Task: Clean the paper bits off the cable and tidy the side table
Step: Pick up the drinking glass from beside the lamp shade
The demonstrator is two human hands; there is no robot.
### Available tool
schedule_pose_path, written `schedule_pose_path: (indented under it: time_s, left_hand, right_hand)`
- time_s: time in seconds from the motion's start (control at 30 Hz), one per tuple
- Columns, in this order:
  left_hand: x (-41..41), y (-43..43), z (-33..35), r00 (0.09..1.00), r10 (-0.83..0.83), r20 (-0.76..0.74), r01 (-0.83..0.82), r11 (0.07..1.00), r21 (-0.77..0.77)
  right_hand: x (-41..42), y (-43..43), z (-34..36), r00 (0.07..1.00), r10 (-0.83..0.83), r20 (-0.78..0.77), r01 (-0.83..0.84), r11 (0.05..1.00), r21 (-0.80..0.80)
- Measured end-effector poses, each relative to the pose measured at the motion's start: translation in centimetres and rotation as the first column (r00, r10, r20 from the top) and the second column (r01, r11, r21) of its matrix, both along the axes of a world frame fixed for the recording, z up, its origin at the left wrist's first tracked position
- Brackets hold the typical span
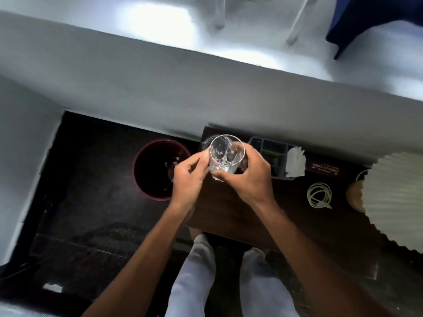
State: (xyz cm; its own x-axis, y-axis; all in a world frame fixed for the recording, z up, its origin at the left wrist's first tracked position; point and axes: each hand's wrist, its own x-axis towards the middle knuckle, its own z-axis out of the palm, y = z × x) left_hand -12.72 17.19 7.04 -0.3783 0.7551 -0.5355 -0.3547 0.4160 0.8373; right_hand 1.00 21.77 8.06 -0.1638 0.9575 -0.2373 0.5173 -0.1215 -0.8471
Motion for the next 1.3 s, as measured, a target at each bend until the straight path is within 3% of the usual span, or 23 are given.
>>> schedule_pose_path:
  time_s: [0.2, 0.57, 1.3]
  left_hand:
    - [-2.3, 3.7, -3.0, 0.998, -0.045, -0.054, 0.043, 0.999, -0.03]
    - [-2.8, 5.2, -6.0, 0.999, -0.015, -0.043, 0.009, 0.989, -0.147]
    - [-3.1, 4.5, -7.6, 0.994, -0.045, -0.101, 0.028, 0.987, -0.157]
  right_hand:
    - [-2.8, 2.6, -2.5, 0.993, -0.043, 0.107, 0.033, 0.994, 0.102]
    - [-3.7, 3.9, -6.0, 0.991, -0.026, 0.129, 0.001, 0.982, 0.189]
    - [-3.6, 3.5, -6.4, 0.989, 0.047, 0.143, -0.065, 0.991, 0.12]
